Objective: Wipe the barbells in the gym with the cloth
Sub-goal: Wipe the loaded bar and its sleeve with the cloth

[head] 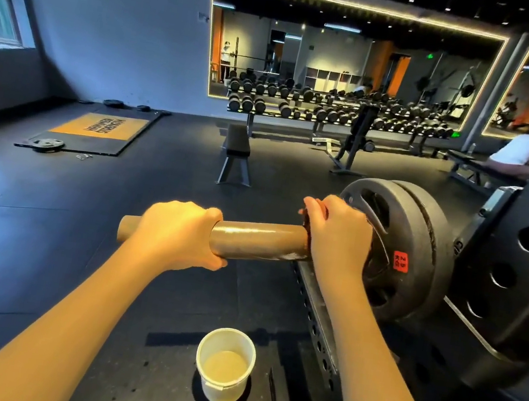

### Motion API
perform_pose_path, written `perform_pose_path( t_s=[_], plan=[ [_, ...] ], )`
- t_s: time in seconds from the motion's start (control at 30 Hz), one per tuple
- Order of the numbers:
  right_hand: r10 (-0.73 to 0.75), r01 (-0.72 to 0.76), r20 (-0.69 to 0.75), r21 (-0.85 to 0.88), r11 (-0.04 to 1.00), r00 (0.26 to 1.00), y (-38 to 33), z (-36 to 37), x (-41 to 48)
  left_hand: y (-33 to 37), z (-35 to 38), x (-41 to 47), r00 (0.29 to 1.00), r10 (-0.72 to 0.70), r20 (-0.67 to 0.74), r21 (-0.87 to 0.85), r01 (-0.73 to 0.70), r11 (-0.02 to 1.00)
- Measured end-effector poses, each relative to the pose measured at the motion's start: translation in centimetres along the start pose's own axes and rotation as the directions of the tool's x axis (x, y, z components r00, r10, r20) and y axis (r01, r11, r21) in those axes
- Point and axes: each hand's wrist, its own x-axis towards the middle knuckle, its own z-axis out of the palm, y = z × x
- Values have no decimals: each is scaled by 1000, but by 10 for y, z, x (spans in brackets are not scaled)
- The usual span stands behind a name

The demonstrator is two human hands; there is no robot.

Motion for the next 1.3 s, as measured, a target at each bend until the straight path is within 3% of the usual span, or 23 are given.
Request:
perform_pose_path(
  t_s=[0.17,0.3,0.4,0.53,0.6,0.7,0.77,0.87,0.93,1.03,1.13,1.2,1.3],
  plan=[
    [-255,254,-5,113,961,967,27,-12,-27,1,5,-3,997,3,-72,12,-2,1000],
    [-141,140,-19,-42,989,990,21,-5,-7,2,6,-3,995,7,-104,13,-5,1000],
    [-80,81,-48,4,997,996,-4,3,-9,1,6,-3,995,1,-105,12,0,1000],
    [-338,335,56,53,941,940,22,-9,-36,1,8,-4,993,1,-121,0,-1,1000],
    [-312,312,87,19,950,946,36,-15,-24,2,9,-5,989,11,-151,14,-9,1000],
    [-146,153,94,-71,986,985,22,-11,4,2,12,-6,976,28,-218,24,-23,999],
    [-101,104,65,-41,994,993,-2,-5,0,2,17,-7,958,54,-282,42,-44,998],
    [-304,299,78,68,952,950,-7,0,-31,-1,29,-6,896,130,-424,79,-106,991],
    [-359,351,106,92,932,927,14,-9,-37,-1,36,-6,864,151,-480,113,-110,987],
    [-182,181,62,20,983,981,30,-14,-14,3,41,-7,823,160,-545,148,-93,985],
    [-38,35,-84,-35,999,996,5,6,-12,4,46,-8,794,148,-589,179,-49,983],
    [-139,144,-127,34,989,982,-2,10,-28,5,50,-8,785,141,-603,192,-29,981],
    [-276,277,-22,103,955,961,23,-3,-32,10,39,-11,813,144,-565,169,-57,984]
  ],
)
